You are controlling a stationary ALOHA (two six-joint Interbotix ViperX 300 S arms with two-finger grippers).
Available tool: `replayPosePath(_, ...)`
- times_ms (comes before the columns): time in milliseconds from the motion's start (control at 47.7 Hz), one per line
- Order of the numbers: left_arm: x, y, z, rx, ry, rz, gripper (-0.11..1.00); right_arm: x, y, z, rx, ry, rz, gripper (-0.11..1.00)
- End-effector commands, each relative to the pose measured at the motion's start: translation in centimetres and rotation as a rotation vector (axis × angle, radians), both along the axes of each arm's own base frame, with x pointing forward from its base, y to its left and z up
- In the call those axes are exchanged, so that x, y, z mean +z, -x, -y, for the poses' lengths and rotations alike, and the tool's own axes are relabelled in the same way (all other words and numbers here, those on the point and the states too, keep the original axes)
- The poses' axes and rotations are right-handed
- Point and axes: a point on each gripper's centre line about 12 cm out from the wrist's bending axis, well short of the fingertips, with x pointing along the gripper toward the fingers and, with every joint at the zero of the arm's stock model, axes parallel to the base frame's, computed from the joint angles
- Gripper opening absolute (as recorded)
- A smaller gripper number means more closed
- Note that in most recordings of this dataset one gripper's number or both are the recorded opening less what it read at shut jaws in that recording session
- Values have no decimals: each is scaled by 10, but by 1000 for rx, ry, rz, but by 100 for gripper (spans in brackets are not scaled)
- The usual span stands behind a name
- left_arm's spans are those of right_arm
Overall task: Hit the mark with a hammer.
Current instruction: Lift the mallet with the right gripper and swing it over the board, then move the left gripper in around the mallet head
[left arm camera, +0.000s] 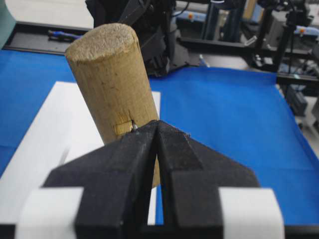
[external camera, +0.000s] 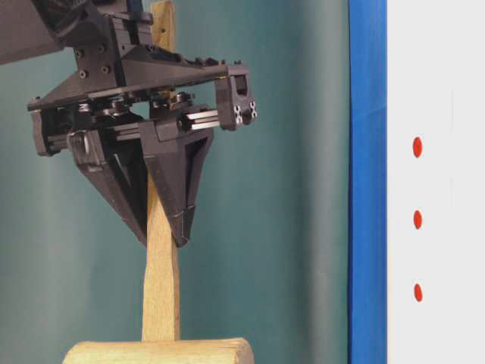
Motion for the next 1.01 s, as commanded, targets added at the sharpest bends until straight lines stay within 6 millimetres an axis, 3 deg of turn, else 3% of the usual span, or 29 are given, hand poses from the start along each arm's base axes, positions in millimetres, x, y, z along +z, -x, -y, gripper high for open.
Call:
replayPosePath(0, 7, -2, -1, 4, 4, 38, 0, 21, 2, 0, -3, 0, 63, 9)
replayPosePath(336, 7, -4, -6, 29, 10, 49, 2, 21, 2, 0, -3, 0, 63, 9)
replayPosePath(398, 7, -4, -6, 30, 14, 49, 13, 21, 2, 0, -2, 1, 63, 9)
replayPosePath(566, 6, -4, -7, 34, 60, 49, 63, 21, 2, 0, -2, -1, 58, 9)
replayPosePath(671, 6, -4, -7, 37, 69, 46, 88, 20, 2, -1, 0, -3, 51, 9)
replayPosePath(734, 7, -4, -7, 37, 72, 47, 93, 20, 2, -1, 1, -3, 48, 10)
replayPosePath(986, 7, -17, -13, 59, 75, 51, 93, 21, 1, -1, 2, -2, 51, 9)
